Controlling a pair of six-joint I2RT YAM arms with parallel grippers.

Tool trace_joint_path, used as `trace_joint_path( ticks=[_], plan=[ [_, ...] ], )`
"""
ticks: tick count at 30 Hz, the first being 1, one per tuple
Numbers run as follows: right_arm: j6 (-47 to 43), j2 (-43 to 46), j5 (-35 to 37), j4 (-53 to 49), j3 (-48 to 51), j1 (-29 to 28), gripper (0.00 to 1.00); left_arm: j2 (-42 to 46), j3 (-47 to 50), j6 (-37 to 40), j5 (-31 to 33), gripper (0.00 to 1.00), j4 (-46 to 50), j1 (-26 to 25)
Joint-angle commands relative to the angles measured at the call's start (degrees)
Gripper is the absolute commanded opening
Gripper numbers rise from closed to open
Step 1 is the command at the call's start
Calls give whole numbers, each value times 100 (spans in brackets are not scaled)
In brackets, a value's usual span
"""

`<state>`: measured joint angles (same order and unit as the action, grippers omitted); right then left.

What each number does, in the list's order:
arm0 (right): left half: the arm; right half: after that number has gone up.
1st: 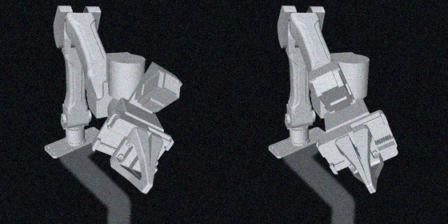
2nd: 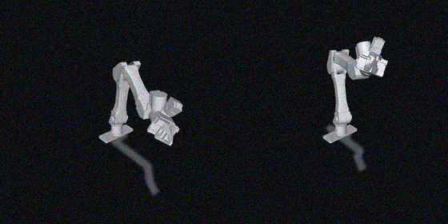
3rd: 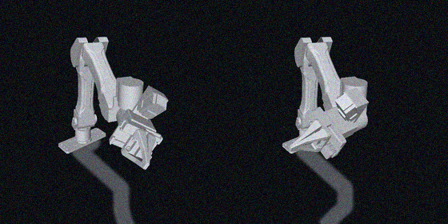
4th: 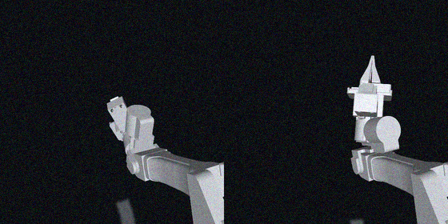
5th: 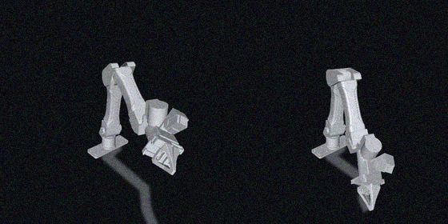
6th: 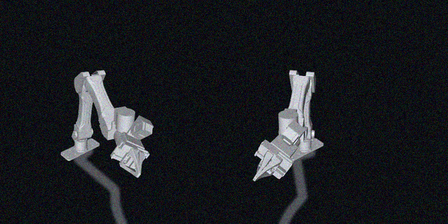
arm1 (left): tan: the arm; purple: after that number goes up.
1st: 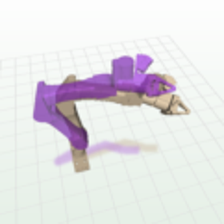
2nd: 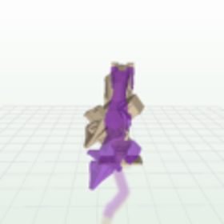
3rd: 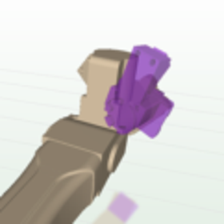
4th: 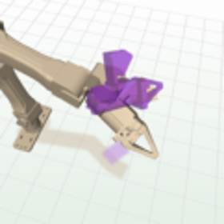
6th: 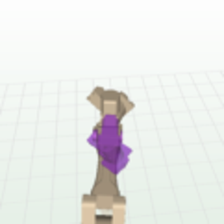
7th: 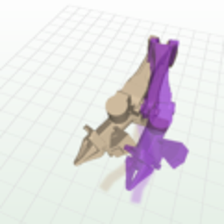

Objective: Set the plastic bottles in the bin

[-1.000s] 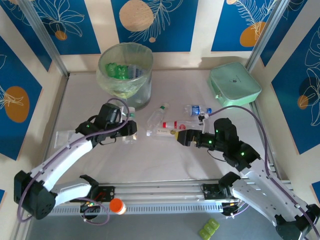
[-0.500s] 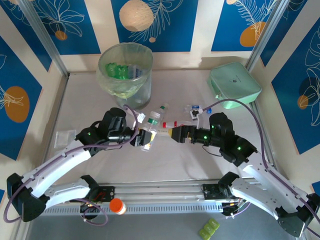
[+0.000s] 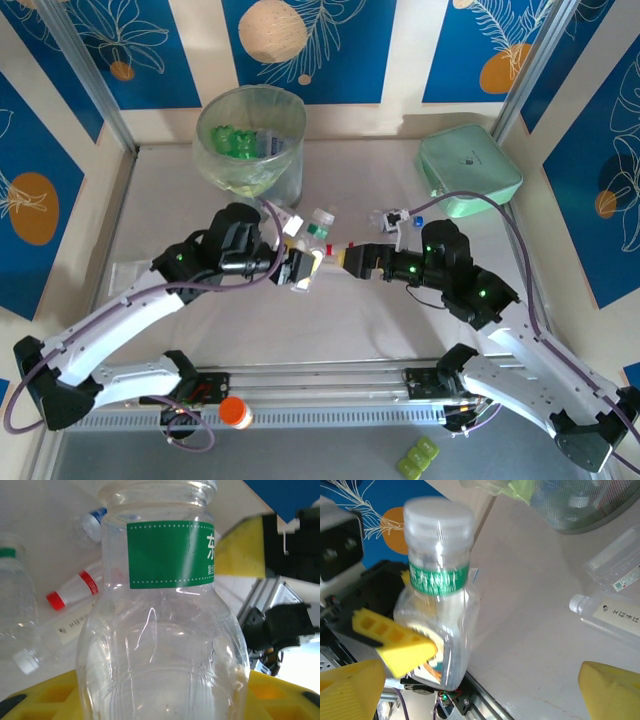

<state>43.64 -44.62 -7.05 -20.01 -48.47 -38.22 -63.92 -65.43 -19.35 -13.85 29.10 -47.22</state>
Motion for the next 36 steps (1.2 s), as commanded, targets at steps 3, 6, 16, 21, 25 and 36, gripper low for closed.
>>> trace_joint_path(
  ticks=[3, 6, 16, 21, 25, 36],
  plan=[
    [-154, 215, 215, -354, -244, 175, 99, -781, -1718, -208, 941, 40, 540, 405],
    [-145, 286, 208, -488, -270, 299, 99, -1511, -2785, -794, 936, 37, 738, 944],
    [-286, 447, 247, -1047, -316, 609, 99, -3992, -5765, -2667, 750, 33, 1252, 2348],
    [-199, 482, 214, -991, -134, 631, 99, -4880, -6342, -3536, 578, 32, 1190, 2705],
    [-77, 413, 113, -869, 68, 615, 99, -5377, -6626, -4055, 580, 34, 945, 2908],
    [47, 237, 315, -529, 436, 376, 98, -5978, -6984, -4422, 764, 54, 766, 2966]
  ],
)
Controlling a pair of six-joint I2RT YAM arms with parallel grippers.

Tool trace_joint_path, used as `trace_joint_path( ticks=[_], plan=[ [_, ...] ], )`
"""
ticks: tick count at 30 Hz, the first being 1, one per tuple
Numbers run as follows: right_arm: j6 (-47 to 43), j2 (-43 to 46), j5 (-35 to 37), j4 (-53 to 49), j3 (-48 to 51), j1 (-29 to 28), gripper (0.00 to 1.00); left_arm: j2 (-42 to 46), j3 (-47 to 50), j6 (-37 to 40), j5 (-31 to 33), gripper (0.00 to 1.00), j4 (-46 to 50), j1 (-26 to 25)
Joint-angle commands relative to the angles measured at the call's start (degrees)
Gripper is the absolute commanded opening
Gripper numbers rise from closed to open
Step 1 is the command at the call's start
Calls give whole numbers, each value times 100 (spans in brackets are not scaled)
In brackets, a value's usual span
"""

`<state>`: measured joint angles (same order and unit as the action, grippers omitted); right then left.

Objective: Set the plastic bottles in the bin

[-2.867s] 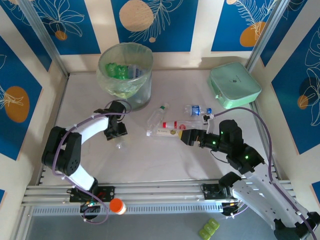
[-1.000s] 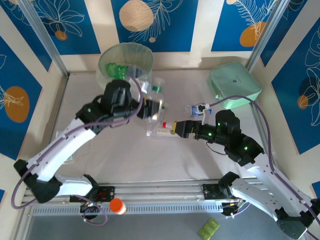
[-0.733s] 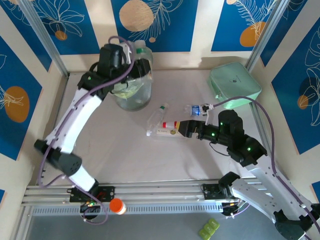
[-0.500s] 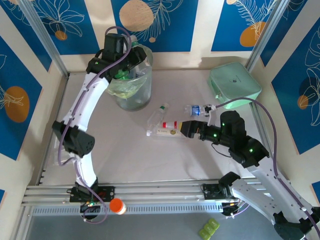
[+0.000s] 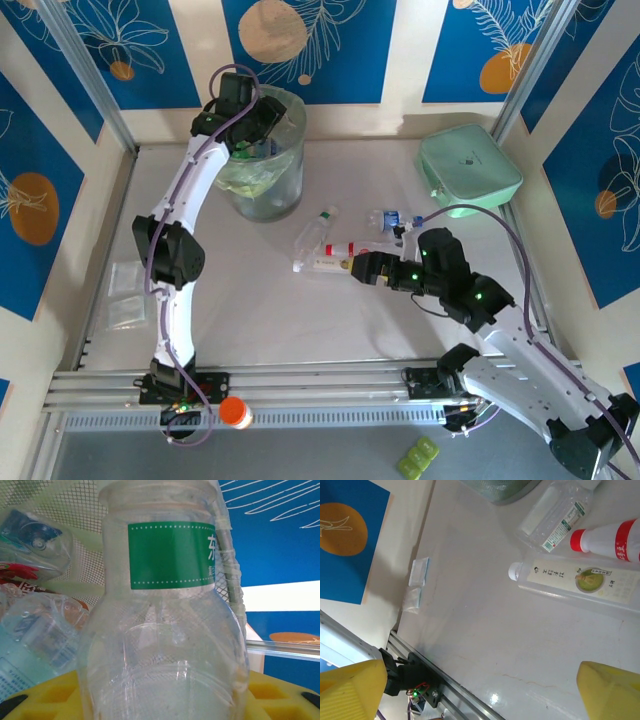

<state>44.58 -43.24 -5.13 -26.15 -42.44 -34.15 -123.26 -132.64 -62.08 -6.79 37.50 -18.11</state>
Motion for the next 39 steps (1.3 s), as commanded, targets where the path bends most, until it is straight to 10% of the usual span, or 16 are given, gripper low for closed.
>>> trace_joint_path(
  ticks=[1, 7, 17, 32, 39],
  plan=[
    [-94, 99, 157, 36, -223, -30, 98, -65, -254, -165, 18, 59, -42, 61],
    [-295, 105, 264, -132, -466, -15, 98, 57, -254, -121, -17, 85, 20, 70],
    [-400, 137, 309, -292, -771, 4, 98, 707, -246, 391, -4, 88, 256, 185],
    [-606, 266, 433, -745, -986, 80, 98, -94, -990, 1889, -1246, 48, 96, 132],
    [-530, 273, 368, -791, -942, 198, 98, -461, -1184, 2273, -417, 49, 746, 101]
  ],
)
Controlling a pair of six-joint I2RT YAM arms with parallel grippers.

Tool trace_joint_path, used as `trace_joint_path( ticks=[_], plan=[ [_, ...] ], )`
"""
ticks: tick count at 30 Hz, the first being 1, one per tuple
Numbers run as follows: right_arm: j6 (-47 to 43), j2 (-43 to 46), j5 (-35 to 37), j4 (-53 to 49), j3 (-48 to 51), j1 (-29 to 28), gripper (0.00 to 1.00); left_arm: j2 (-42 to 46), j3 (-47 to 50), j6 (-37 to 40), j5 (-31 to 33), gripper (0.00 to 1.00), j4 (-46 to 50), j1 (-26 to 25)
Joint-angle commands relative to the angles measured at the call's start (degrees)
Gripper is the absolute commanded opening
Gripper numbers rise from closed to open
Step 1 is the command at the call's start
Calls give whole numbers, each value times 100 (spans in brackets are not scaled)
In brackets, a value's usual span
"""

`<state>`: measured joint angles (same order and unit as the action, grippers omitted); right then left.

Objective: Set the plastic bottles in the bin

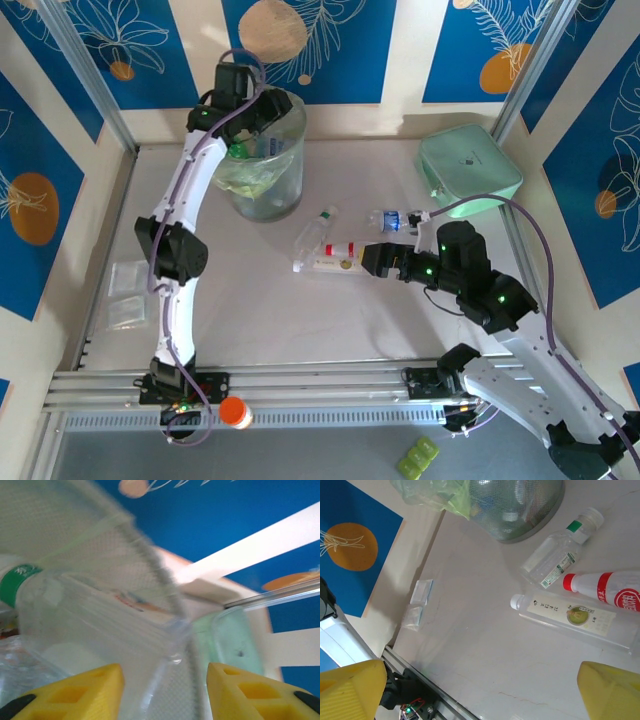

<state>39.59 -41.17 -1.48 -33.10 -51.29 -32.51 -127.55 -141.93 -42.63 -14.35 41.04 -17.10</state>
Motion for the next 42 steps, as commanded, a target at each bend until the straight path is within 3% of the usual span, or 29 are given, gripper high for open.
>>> trace_joint_path(
  ticks=[1, 10, 19, 24, 29, 35, 42],
  plan=[
    [-14, 61, -8, -83, -60, 34, 98, -83, -249, 331, 514, 48, 520, 18],
    [-113, -145, -120, -41, -328, 34, 98, -39, -250, 229, 132, 50, 548, 56],
    [-376, -139, 92, -273, -661, 58, 98, 1204, 129, 392, -103, 53, 409, -32],
    [-534, -271, 210, -267, -777, 190, 98, 2384, 1324, 403, 353, 54, 510, -305],
    [-562, -645, 621, -349, -679, 305, 96, 3931, 3373, 364, 696, 54, 274, -854],
    [-681, -1708, 1351, -890, -968, 399, 91, 5482, 5584, 212, 381, 56, 190, -970],
    [-1628, -3151, 1140, -975, -1358, 196, 89, 6602, 6950, 1175, 510, 63, 615, -970]
  ],
)
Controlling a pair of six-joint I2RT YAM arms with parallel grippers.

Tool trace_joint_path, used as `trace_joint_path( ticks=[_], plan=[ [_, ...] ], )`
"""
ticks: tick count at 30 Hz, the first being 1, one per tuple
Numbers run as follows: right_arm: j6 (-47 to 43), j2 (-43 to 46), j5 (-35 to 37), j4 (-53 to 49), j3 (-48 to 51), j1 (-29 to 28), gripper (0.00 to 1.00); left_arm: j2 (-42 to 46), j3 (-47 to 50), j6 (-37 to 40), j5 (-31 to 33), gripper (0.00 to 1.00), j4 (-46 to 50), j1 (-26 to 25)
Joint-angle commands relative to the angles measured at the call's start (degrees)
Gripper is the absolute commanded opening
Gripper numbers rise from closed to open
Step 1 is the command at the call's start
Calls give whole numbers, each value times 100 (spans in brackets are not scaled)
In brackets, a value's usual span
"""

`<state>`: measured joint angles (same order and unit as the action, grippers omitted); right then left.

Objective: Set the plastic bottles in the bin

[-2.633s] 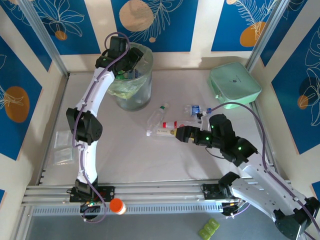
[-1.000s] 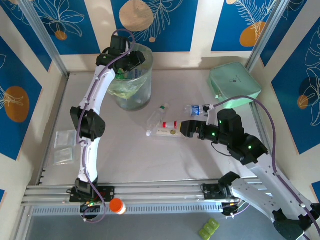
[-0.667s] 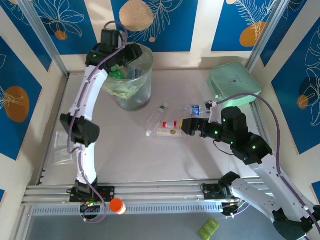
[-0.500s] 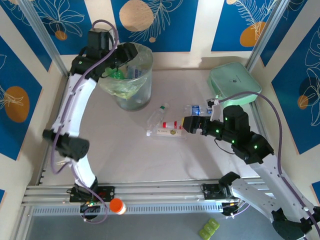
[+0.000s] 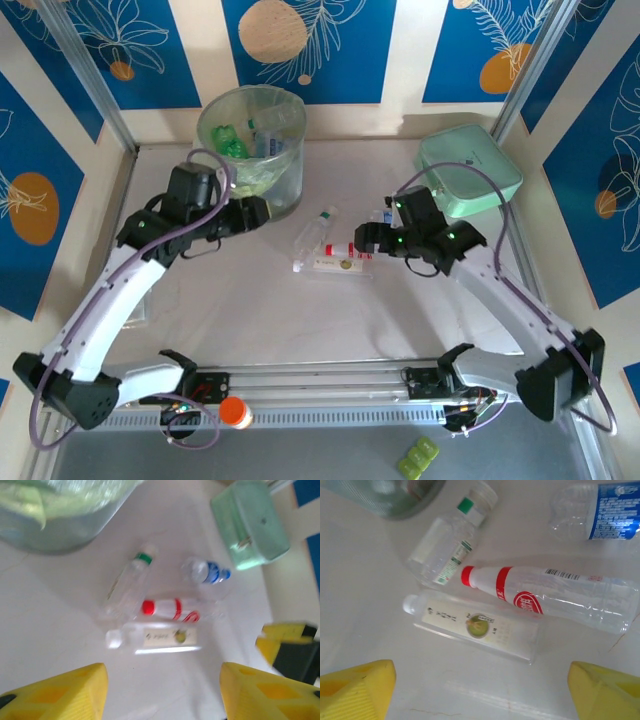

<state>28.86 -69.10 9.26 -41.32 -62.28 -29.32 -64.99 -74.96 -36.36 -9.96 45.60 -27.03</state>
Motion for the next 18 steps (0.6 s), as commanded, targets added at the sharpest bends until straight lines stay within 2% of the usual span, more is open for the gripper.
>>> trace_joint_path(
  ticks=[1, 4, 8, 12, 18],
  plan=[
    [-680, -569, -46, -107, -306, -126, 90, 487, 455, 744, 16, 63, 81, 23],
    [-933, -1177, -465, 95, -444, -134, 90, 871, 1016, 1163, -220, 64, -367, 22],
    [-1132, -2016, -664, 80, -813, -155, 90, 1462, 1723, 1323, -553, 67, -1178, 22],
    [-1161, -2474, -905, 136, -1043, -186, 91, 1729, 1946, 1577, -466, 71, -1347, 22],
    [-1177, -3162, -1128, 70, -1316, -250, 91, 1768, 2063, 1670, -475, 71, -1397, 22]
  ],
)
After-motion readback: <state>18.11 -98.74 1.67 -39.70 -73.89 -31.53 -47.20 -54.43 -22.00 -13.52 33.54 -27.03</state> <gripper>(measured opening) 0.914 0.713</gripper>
